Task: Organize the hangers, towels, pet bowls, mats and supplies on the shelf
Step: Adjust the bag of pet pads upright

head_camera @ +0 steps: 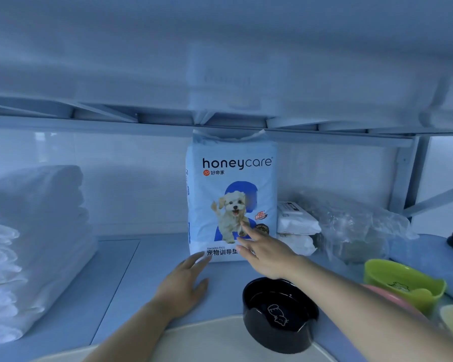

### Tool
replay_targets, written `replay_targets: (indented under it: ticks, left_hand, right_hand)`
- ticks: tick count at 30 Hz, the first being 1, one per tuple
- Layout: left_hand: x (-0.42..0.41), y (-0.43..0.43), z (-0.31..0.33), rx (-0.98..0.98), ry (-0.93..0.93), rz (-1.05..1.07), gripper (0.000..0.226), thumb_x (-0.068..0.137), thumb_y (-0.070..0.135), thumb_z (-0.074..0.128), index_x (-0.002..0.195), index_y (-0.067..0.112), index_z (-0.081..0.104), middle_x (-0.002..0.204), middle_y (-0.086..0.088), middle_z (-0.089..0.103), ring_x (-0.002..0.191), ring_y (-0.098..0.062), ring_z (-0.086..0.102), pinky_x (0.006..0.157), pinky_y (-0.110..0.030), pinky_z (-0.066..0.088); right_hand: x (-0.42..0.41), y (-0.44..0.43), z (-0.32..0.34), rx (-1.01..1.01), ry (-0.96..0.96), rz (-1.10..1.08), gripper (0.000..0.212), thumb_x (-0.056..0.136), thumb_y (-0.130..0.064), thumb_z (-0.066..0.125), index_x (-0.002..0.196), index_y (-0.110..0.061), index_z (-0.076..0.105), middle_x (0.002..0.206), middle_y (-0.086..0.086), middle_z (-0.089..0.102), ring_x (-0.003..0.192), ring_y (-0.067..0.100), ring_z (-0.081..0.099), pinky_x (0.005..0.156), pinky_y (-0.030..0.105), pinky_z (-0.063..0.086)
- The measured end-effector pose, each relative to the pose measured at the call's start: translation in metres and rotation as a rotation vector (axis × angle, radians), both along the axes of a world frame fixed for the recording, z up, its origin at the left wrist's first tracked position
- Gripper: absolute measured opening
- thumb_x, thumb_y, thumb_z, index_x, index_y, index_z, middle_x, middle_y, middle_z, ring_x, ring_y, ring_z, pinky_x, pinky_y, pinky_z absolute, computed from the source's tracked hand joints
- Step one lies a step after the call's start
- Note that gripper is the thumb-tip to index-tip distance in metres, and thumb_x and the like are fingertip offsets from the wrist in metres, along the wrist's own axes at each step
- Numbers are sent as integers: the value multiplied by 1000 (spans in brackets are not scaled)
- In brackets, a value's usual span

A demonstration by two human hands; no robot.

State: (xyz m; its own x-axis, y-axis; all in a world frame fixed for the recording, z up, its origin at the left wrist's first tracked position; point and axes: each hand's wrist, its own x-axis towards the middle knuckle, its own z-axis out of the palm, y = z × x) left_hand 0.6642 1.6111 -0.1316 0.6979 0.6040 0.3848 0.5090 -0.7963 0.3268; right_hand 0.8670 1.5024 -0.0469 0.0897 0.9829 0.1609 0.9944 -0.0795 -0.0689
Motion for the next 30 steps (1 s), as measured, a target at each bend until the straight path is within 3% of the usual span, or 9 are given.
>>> replay_targets:
  ticks: [7,13,18,24,30]
  left_hand:
    - [-2,-2,3,-10,66,48,87,63,65,6,145,40,19,155,15,11,141,-9,17,111,-26,25]
    - [-3,-4,3,-37,79,80,76,72,61,13,145,40,21,155,15,12,141,-8,18,110,-26,26]
    - [-2,-4,3,-40,99,92,54,94,43,34,146,39,18,155,15,9,141,-8,15,110,-25,24]
    - [-2,-2,2,-44,118,84,69,78,51,22,145,39,18,155,14,11,141,-8,17,110,-26,25]
    - [-2,-3,2,-54,115,88,68,80,51,23,146,38,19,155,13,12,141,-8,18,111,-26,26]
  right_hand:
    - [3,10,2,-144,56,-36,61,95,-59,10,147,-32,21,155,-14,-19,145,12,-7,117,37,11]
    - [10,20,1,-161,55,-62,65,93,-61,7,149,-28,19,154,-15,-21,145,11,-8,117,37,10]
    - [6,32,2,-171,64,-106,59,95,-59,10,149,-34,10,153,-16,-24,145,13,-12,117,42,12]
    - [7,41,0,-199,78,-132,59,95,-59,12,148,-36,5,150,-17,-30,144,13,-16,117,44,13]
    - [8,21,3,-102,175,-47,56,94,-60,13,146,-40,19,155,-19,-14,145,10,1,116,36,16]
